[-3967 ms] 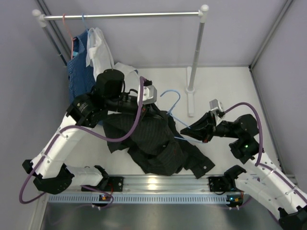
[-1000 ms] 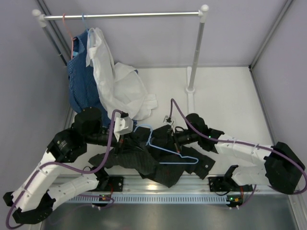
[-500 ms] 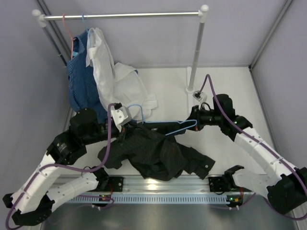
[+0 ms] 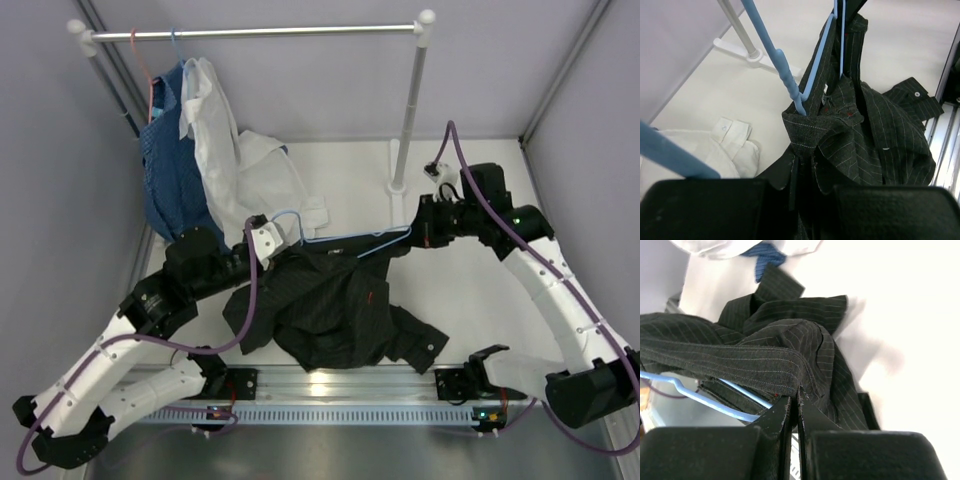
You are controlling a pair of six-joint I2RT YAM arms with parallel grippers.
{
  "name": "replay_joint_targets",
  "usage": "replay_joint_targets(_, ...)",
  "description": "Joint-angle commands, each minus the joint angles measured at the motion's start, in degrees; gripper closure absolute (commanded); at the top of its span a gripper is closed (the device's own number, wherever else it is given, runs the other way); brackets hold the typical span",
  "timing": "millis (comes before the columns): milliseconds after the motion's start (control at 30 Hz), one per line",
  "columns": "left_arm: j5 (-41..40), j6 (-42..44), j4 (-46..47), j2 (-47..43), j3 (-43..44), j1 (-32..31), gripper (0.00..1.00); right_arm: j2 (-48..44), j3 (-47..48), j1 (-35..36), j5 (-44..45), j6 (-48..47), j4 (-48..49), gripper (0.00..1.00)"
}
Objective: Place the shirt on the hanger
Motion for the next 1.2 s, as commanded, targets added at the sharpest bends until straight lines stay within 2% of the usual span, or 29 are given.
replay_joint_targets(0,-5.90,2.57,-1.93,1.07,-0.95,0.24,1.00,1.86,8.72,-2.08,13.93,-2.56,-8.71,1.00)
replay_joint_targets(133,-6.10,3.97,-1.93,3.53,-1.47,0.15,1.00,4.24,12.35,-1.91,18.06,-3.36,-12.23,1.00)
replay_joint_targets(333,-0.38,6.78,-2.02,4.06,-2.79,0.15,1.00,7.40,14.36,-2.34,32.01,-4.32,-12.50,1.00)
replay_joint_targets(500,1.29,6.96,-2.02,4.59,-4.55,0.15,1.00,10.92,19.90,-4.01,38.98,-5.73,-12.41,1.00)
replay_joint_targets(600,-1.25,6.00,-2.72,5.64,-4.29,0.15,1.00,11.97,23.76,-4.46,34.08,-5.12,-12.24,1.00)
replay_joint_targets(700,-2.32,2.41,-2.37,7.65,-2.10,0.15,1.00,12.42,24.66,-2.27,24.16,-3.89,-11.71,1.00)
replay_joint_targets(800,-2.30,-4.61,2.35,10.98,2.19,0.15,1.00,10.23,20.19,0.37,6.09,-0.21,-7.15,1.00)
replay_joint_targets(833,-3.62,-7.34,3.59,12.31,3.69,0.15,1.00,9.09,18.52,1.16,3.94,2.59,-5.14,1.00)
replay_joint_targets(933,-7.58,-18.14,4.40,19.75,12.39,0.15,1.00,4.08,13.42,5.11,2.51,8.04,1.64,1.00)
replay_joint_targets(1000,-8.81,-21.85,4.75,25.03,18.78,0.15,1.00,0.83,10.78,7.84,2.42,10.25,5.77,1.00)
replay_joint_targets(1167,-7.67,-28.45,9.39,31.73,26.82,0.15,1.00,-3.13,5.86,11.53,4.00,14.13,8.94,1.00)
